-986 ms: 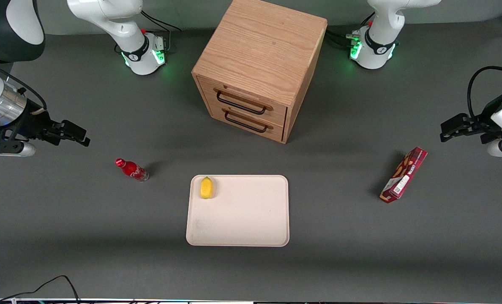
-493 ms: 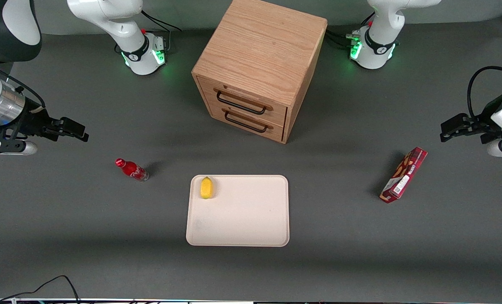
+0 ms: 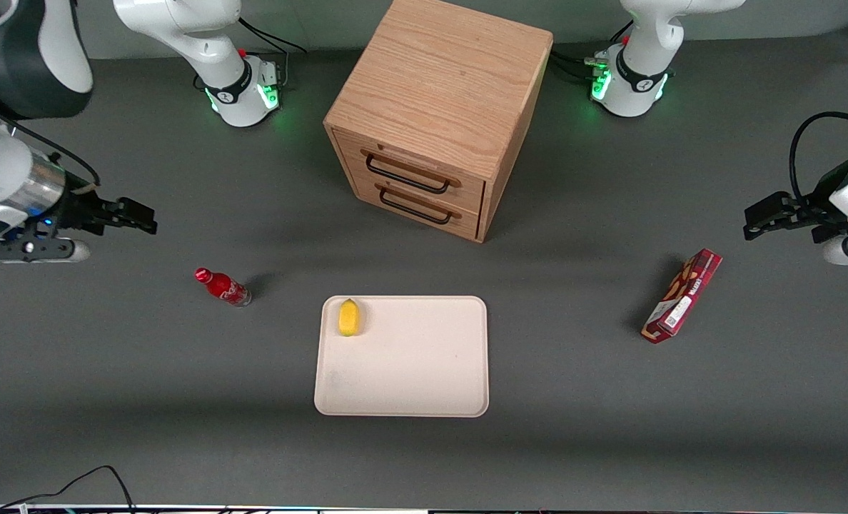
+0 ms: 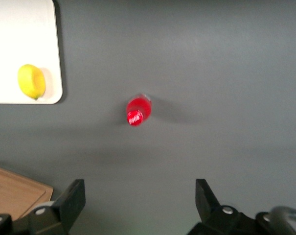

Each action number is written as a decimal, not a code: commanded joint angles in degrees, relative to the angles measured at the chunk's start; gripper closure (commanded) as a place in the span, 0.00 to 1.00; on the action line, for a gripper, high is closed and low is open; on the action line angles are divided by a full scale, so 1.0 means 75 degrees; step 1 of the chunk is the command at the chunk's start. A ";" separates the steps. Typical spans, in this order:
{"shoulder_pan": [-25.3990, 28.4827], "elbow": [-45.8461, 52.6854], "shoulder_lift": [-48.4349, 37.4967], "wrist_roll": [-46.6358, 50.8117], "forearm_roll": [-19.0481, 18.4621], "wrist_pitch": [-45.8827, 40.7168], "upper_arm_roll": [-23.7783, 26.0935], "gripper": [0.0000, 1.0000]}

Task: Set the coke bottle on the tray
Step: 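Lower the open right gripper over the red Coca-Cola bottle's cap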

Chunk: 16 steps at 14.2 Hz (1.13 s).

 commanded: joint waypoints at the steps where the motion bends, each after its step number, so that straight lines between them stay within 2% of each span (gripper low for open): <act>1: 0.0033 -0.1268 -0.0007 -0.0142 -0.0136 0.1614 0.0251 0.00; 5: 0.0044 -0.2804 0.0227 -0.0154 -0.0160 0.3982 0.0276 0.00; 8: 0.0033 -0.2913 0.0696 -0.0165 -0.0464 0.4583 0.0276 0.00; 11: 0.0033 -0.2924 0.0954 -0.0165 -0.0465 0.4912 0.0276 0.02; 12: 0.0033 -0.2924 0.0966 -0.0165 -0.0465 0.4936 0.0276 0.11; 13: 0.0033 -0.2924 0.0955 -0.0154 -0.0465 0.4925 0.0276 0.27; 14: 0.0033 -0.2924 0.0955 -0.0154 -0.0465 0.4913 0.0276 0.53; 16: 0.0033 -0.2936 0.0908 -0.0154 -0.0465 0.4866 0.0276 0.97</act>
